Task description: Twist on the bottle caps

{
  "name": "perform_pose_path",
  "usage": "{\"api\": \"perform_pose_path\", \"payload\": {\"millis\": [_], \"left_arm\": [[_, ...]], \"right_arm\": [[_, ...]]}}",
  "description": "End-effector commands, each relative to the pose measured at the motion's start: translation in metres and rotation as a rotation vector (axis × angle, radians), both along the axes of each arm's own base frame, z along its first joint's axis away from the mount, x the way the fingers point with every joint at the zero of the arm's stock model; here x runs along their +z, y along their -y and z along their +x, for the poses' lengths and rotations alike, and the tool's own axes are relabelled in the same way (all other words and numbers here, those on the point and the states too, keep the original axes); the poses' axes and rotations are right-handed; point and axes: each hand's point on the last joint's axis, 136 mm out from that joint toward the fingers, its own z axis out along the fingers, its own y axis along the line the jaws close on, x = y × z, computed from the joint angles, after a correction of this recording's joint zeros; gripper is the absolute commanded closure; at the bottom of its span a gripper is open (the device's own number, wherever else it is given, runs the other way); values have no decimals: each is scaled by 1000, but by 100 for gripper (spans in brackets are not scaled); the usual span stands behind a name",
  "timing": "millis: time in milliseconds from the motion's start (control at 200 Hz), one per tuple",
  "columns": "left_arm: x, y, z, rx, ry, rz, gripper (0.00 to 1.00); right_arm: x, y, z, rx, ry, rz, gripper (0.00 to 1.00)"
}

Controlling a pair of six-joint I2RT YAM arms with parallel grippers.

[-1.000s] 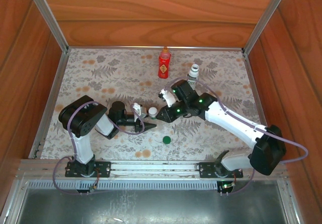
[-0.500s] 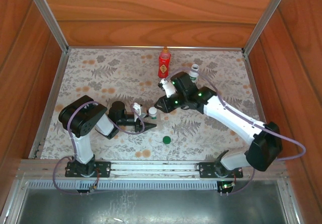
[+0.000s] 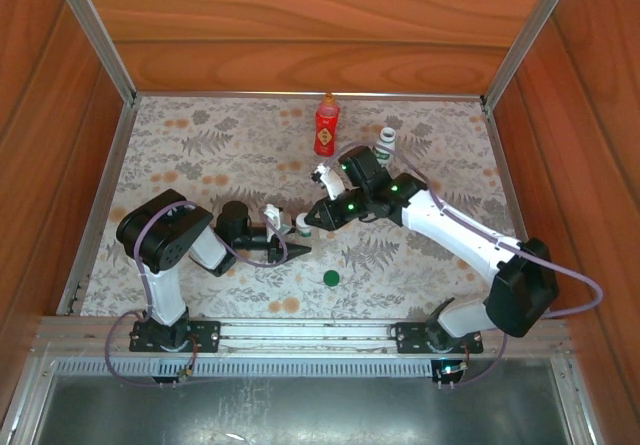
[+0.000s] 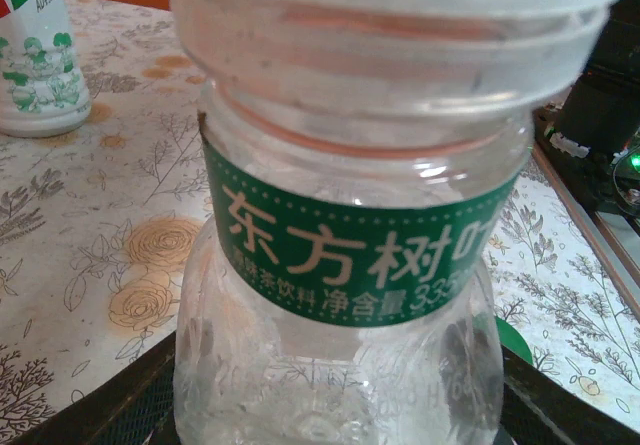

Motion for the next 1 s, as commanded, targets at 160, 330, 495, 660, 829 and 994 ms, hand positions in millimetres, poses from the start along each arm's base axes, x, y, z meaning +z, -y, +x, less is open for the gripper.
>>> {"api": "perform_pose_path", "payload": {"millis": [160, 330, 495, 660, 829, 994], "left_arm": [[6, 1, 4, 5, 9, -14, 39], [12, 1, 8, 58, 63, 4, 42], [22, 3, 6, 78, 161, 72, 42], [22, 4, 0, 70, 287, 218, 42], [32, 2, -6, 59, 334, 250, 42], [38, 1, -10, 51, 353, 253, 42]], "right_arm": [[9, 17, -22, 37, 7, 12, 79], [25, 28, -27, 166, 214, 13, 55], [35, 49, -25, 287, 472, -71, 41], [43, 56, -25, 447, 667, -129, 33], [42, 46, -31, 669, 828, -225, 28], [37, 31, -35, 816, 851, -274, 27]]}}
